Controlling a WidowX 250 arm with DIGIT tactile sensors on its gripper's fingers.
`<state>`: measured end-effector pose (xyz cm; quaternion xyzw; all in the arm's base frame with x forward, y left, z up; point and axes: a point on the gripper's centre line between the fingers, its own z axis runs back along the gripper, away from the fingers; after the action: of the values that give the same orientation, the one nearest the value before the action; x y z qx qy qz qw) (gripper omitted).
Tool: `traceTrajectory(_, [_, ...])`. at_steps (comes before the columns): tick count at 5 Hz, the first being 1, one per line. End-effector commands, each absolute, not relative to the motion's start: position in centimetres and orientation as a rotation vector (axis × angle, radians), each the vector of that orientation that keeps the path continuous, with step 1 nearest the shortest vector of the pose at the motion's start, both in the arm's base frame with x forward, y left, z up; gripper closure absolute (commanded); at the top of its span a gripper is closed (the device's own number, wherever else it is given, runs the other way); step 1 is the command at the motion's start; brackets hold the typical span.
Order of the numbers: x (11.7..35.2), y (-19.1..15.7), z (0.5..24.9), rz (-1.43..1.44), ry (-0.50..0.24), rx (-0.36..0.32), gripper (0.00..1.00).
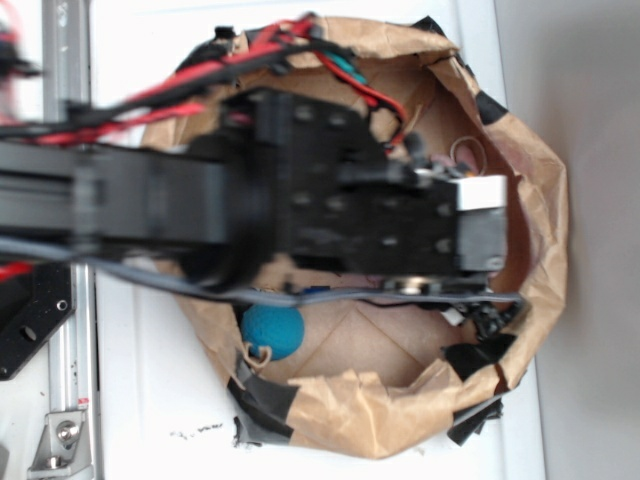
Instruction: Grab the shell.
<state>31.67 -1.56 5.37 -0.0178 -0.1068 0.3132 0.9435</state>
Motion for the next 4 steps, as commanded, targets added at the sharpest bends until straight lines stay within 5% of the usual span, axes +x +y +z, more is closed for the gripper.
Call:
traceTrajectory(1, [31.6, 1.0, 2.4, 0.563, -0.165, 0.105, 0.00])
traceTrajectory(2, [30.0, 2.2, 2.2, 0.575, -0.104, 0.082, 0.00])
traceTrajectory(3, [29.5, 1.9, 3.3, 0.532, -0.127, 0.061, 1.00])
traceTrajectory(4, [29.2, 1.7, 5.0, 0.478, -0.133, 0.045, 1.00])
